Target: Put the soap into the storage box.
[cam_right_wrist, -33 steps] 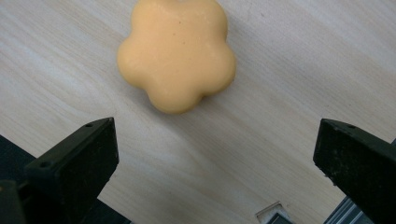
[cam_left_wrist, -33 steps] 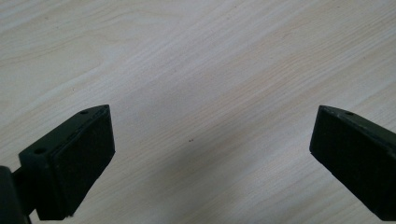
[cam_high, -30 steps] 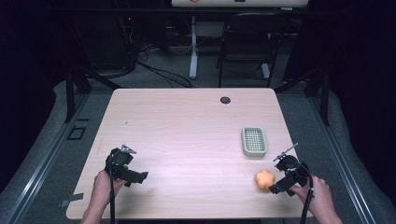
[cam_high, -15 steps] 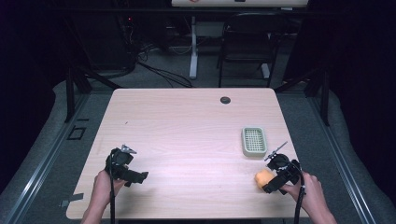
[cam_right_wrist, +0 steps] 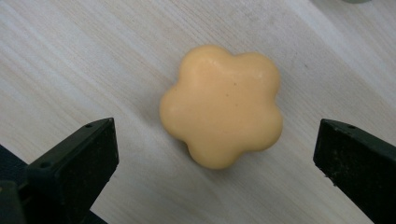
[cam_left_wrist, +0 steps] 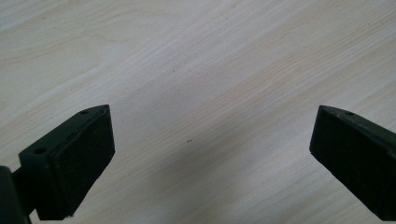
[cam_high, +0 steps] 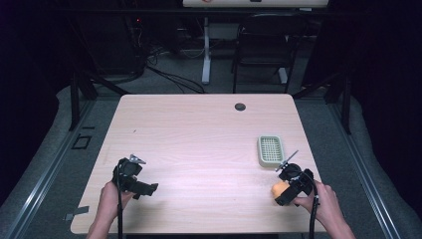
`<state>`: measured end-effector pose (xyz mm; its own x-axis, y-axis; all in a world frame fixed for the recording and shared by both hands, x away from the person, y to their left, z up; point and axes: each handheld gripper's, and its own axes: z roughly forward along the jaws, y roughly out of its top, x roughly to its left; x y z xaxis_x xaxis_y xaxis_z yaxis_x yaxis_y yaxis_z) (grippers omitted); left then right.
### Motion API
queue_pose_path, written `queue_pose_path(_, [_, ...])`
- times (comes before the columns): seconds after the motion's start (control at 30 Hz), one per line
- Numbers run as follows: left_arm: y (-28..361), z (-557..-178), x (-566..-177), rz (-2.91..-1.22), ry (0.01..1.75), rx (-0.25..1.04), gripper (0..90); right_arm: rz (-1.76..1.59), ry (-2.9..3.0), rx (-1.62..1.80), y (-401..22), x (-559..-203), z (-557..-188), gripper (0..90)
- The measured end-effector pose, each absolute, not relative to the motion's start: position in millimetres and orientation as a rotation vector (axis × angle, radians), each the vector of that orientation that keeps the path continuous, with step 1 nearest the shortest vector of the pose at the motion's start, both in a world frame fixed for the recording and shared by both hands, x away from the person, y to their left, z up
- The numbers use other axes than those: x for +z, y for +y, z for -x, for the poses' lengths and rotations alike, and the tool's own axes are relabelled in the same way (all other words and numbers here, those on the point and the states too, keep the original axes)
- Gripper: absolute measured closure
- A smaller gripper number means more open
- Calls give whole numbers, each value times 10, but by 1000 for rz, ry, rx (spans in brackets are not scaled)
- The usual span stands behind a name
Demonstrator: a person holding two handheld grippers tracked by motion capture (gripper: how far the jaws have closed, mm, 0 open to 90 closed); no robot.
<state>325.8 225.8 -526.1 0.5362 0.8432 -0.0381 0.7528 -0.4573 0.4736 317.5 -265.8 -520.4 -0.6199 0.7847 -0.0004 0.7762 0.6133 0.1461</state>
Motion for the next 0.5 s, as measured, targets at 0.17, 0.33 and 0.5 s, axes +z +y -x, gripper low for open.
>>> queue_pose_path(0.17, [2262, -3258, -5262, -2340, 1301, 281, 0, -1326, 2775, 162, -2607, -5240, -3228, 0])
queue_pose_path(0.33, [2263, -3258, -5264, -2339, 1302, 281, 0, -1312, 2792, 119, -2583, -5263, -3278, 39])
queue_pose_path(0.5, [2259, -3257, -5269, -2337, 1305, 288, 0, -1314, 2796, 117, -2568, -5282, -3295, 108])
